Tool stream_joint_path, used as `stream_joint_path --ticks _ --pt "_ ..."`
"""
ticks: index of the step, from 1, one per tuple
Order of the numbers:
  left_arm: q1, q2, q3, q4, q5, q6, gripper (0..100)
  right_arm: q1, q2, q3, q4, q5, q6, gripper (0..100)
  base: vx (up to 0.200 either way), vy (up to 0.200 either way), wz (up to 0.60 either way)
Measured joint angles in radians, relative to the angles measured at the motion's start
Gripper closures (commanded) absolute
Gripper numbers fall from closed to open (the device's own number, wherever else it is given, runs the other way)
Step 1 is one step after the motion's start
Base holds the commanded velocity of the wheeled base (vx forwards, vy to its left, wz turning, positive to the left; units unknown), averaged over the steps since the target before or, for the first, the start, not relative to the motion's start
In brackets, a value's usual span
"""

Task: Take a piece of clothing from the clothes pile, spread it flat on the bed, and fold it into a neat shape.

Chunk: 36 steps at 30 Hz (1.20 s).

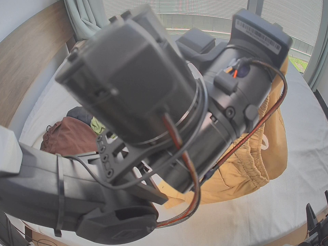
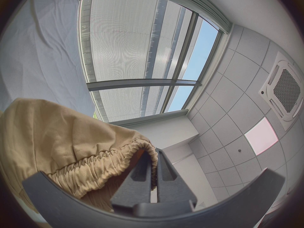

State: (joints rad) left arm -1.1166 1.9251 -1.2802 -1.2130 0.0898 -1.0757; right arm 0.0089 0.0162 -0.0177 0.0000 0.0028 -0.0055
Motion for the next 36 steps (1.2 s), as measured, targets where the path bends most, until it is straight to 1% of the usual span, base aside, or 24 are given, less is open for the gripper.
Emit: stream_joint_path --ticks 4,8,15,22,29,32,36 --pt "0.004 -0.003 0.027 -0.002 0.005 -0.003 100 0.000 0.000 0.000 0.000 0.000 0.000 0 0.000 0.000 0.00" --pt "0.019 -0.004 0.102 -0.024 0.009 -0.003 100 0.000 0.000 0.000 0.000 0.000 0.000 0 0.000 0.000 0.00" --pt "0.092 -0.012 0.297 -0.137 0.003 0.017 100 0.000 0.000 0.000 0.000 0.000 0.000 0 0.000 0.000 0.00" --pt "0.173 -0.016 0.446 -0.278 0.000 0.033 100 0.000 0.000 0.000 0.000 0.000 -0.001 0 0.000 0.000 0.00" --pt "0.212 -0.015 0.518 -0.323 -0.002 0.034 100 -0.001 0.000 0.000 0.000 0.000 -0.001 0 0.000 0.000 0.00" --pt "0.235 -0.014 0.557 -0.332 -0.002 0.034 100 0.000 0.000 0.000 0.000 0.000 -0.001 0 0.000 0.000 0.00" --pt "0.264 -0.011 0.577 -0.334 0.000 0.035 100 0.000 0.000 0.000 0.000 0.000 -0.002 0 0.000 0.000 0.00"
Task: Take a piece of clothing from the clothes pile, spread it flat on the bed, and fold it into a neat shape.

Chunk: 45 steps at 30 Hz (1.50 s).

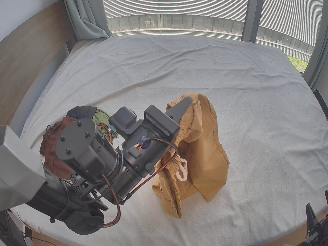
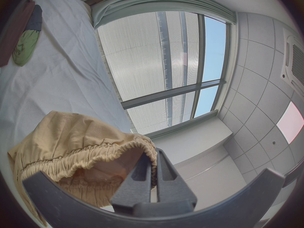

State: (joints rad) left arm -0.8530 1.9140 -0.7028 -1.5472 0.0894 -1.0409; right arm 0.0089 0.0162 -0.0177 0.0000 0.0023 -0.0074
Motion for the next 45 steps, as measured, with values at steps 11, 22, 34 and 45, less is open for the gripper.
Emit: stream_joint_path --ticks 11,22,34,45 --pt "0.091 -0.002 0.050 -0.002 0.000 0.003 100 -0.001 0.000 0.000 0.000 0.000 0.000 0 0.000 0.000 0.00" --pt "0.187 -0.005 0.139 -0.001 -0.108 0.093 100 -0.002 0.000 0.000 0.000 0.000 0.000 0 0.000 0.000 0.00" --pt "0.312 0.006 0.220 -0.002 -0.161 0.266 100 -0.001 0.000 0.000 0.000 0.000 0.000 0 0.000 0.000 0.00" --pt "0.394 0.046 0.230 -0.002 -0.169 0.365 100 -0.002 0.000 0.000 0.000 0.000 0.000 0 0.000 0.000 0.00"
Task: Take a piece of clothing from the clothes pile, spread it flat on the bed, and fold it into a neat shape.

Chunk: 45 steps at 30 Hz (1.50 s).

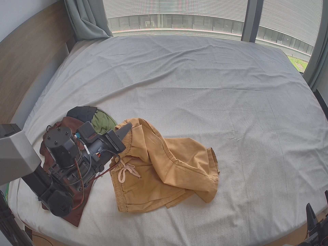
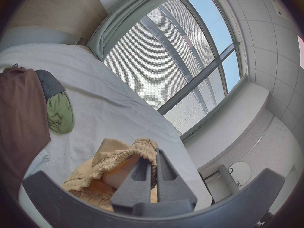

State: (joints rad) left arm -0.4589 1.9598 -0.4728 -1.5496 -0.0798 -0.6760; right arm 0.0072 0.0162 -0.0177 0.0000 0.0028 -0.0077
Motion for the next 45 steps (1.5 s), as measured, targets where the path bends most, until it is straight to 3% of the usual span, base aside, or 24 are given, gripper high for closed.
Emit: stream_joint_path --ticks 12,15,45 --pt "0.059 0.063 0.002 -0.001 -0.008 0.078 100 0.000 0.000 0.000 0.000 0.000 0.000 0 0.000 0.000 0.00" --pt "0.082 0.072 0.002 -0.001 -0.043 0.096 100 0.000 0.000 0.000 0.001 0.001 -0.002 0 0.000 0.000 0.00" --pt "0.117 0.097 0.003 -0.001 -0.061 0.113 100 0.000 0.000 -0.023 -0.019 0.026 -0.012 0 0.000 0.000 0.00"
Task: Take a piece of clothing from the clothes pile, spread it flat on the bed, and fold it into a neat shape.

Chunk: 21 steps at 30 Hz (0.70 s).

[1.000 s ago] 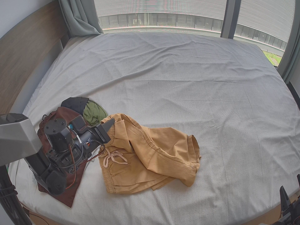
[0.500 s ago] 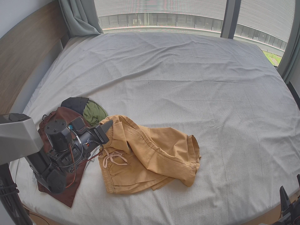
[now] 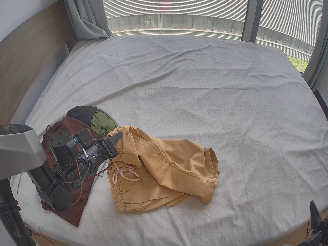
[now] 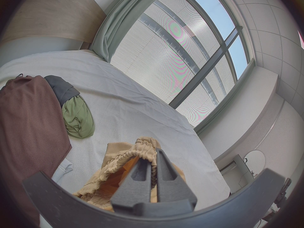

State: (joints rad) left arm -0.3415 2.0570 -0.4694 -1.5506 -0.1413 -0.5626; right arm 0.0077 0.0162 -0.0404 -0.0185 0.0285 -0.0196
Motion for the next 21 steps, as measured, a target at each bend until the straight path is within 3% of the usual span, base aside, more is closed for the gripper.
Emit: stream_joint_path --ticks 9,21 --pt "-0.001 -0.003 0.001 0.000 0.001 0.001 100 0.019 0.152 -0.198 -0.027 0.012 0.011 0 0.000 0.000 0.00" --pt "-0.006 -0.011 0.002 0.000 0.002 0.001 100 0.041 0.470 -0.310 -0.037 0.038 0.046 0 0.000 0.000 0.00"
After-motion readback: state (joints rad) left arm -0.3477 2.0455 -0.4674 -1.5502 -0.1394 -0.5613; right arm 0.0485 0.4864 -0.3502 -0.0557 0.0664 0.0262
